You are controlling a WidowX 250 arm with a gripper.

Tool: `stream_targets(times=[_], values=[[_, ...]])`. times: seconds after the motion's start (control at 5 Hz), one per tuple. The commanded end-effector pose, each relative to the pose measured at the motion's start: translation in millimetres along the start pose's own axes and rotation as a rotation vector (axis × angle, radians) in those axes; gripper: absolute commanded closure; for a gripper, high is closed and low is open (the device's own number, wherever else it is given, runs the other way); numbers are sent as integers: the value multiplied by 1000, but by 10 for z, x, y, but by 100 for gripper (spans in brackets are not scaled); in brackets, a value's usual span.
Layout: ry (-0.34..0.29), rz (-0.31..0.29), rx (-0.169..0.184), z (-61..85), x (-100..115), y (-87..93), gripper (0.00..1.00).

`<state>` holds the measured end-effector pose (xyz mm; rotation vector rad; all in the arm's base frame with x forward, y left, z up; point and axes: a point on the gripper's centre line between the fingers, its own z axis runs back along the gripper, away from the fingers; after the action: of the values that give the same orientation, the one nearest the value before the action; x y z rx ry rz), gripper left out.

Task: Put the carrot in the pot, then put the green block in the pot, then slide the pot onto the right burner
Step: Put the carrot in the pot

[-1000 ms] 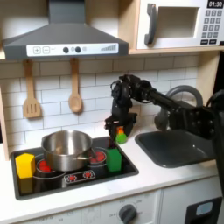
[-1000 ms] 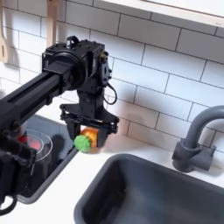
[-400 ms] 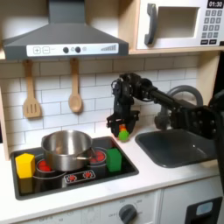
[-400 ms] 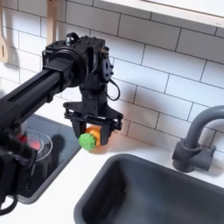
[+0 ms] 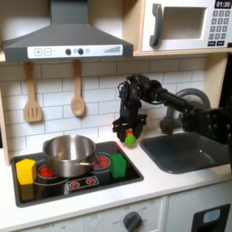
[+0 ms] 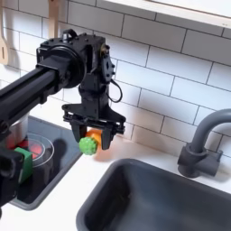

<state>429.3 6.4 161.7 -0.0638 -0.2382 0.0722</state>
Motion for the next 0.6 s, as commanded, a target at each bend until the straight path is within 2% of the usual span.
stream_targets(times=[0.0,0.2,0.4], values=[[-46,8,-12,294,-45,9,100],[-78,6,-20,489,-90,-3,100],[-94,12,-23,614,-143,8,100]])
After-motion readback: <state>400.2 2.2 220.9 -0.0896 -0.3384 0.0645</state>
